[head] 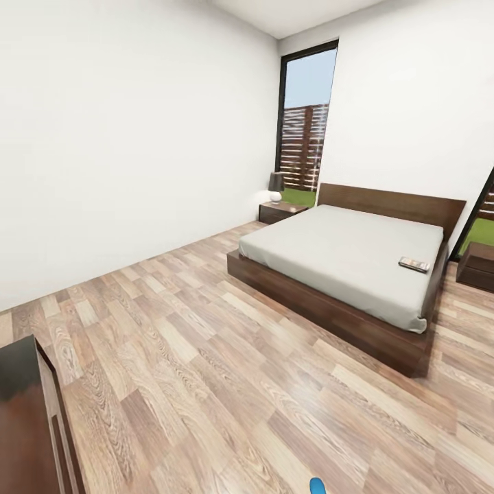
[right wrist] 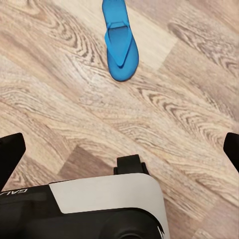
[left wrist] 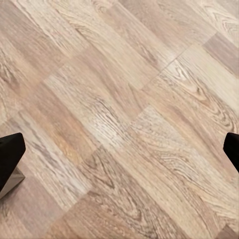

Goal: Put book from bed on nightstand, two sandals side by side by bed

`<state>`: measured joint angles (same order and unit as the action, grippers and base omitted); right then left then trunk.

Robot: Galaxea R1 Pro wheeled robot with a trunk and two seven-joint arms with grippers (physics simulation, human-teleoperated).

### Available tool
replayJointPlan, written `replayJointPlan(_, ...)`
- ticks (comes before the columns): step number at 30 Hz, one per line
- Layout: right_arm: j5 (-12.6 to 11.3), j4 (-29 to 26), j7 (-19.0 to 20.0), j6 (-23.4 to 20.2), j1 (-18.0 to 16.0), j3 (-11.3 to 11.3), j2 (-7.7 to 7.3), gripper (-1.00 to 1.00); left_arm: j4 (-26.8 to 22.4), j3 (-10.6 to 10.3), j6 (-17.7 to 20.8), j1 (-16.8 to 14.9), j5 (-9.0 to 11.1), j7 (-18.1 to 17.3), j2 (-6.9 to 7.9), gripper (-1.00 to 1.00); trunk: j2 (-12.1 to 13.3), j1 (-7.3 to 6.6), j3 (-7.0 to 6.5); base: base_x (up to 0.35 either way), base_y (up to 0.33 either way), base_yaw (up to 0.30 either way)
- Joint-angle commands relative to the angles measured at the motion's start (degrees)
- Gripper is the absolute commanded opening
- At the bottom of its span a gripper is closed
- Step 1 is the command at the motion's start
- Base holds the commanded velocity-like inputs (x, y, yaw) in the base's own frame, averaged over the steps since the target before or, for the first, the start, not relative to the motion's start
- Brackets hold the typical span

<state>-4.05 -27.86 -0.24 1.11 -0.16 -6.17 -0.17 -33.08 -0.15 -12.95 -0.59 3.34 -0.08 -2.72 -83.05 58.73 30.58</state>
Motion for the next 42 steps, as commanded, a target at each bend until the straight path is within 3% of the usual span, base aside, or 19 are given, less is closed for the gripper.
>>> replayJointPlan(1, -0.4, 0.0, 0.0, 0.1, 0.0, 0.0, 0.0, 1.0, 0.0, 0.0, -0.2, 0.0, 0.3, 0.0, -0.01, 1.0, 0.0, 0.0, 0.05, 0.012, -0.004, 0.0)
replayJointPlan(30, -0.9, 0.0, 0.1, 0.1, 0.0, -0.1, -0.25, 1.0, 0.0, 0.0, -0.2, 0.0, 0.3, 0.0, -0.01, 1.0, 0.0, 0.0, 0.05, 0.001, 0.0, 0.0)
replayJointPlan(35, -0.4, -0.2, 1.7, -1.5, -0.2, -0.5, -0.08, 1.0, 0.1, -0.7, -1.5, -0.2, 0.4, 0.0, -1.64, 1.0, 0.0, 0.0, 0.05, 0.0, 0.0, 0.0)
replayJointPlan(42, -0.6, -0.2, 3.9, -3.4, -0.3, -0.5, -0.32, 1.0, -0.3, -0.6, -1.5, -0.2, 0.6, 0.0, -1.91, 1.0, 0.0, 0.0, 0.05, 0.0, 0.0, 0.0)
